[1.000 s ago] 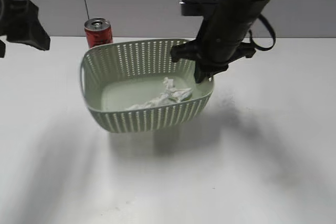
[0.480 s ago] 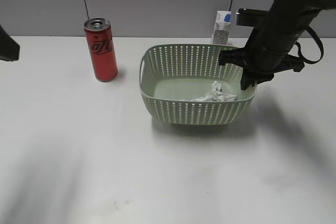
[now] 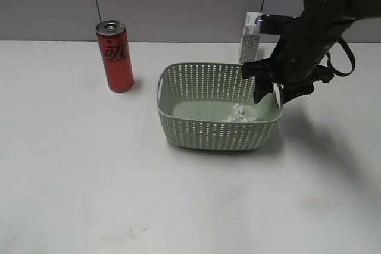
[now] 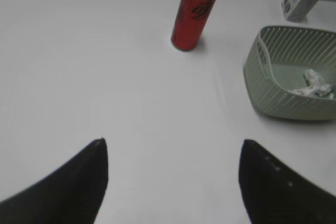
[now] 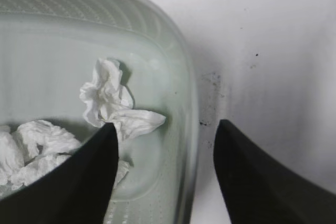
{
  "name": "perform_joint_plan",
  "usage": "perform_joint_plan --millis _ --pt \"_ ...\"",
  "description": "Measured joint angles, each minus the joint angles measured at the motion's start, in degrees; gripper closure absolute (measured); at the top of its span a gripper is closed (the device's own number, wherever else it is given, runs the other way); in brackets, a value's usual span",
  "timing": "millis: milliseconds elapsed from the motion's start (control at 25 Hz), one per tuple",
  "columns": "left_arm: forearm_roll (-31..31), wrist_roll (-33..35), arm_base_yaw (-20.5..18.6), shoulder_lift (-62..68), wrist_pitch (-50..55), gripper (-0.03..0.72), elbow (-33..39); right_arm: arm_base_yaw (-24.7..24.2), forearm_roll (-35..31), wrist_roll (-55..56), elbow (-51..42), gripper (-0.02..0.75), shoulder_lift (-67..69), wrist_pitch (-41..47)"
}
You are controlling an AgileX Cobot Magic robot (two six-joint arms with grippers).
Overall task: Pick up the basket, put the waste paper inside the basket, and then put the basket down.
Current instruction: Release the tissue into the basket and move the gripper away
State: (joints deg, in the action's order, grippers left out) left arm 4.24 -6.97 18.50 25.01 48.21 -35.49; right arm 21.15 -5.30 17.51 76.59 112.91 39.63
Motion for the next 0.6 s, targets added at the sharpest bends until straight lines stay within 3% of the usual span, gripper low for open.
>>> perform_joint_plan --millis 160,360,600 --pt "-4.24 0.00 0.00 -9.46 2.19 0.097 0.04 -0.36 3.71 -0.84 2.30 0.220 -2.44 0.65" --pt "-11.26 0.43 0.00 -20.55 5.42 0.097 0.21 -4.68 5.65 -10.56 10.25 0.202 -5.37 7.87" --pt "-11.03 2.73 0.00 -25.29 15.69 0.097 1.09 -11.83 4.93 -21.05 13.97 0.199 -7.91 18.20"
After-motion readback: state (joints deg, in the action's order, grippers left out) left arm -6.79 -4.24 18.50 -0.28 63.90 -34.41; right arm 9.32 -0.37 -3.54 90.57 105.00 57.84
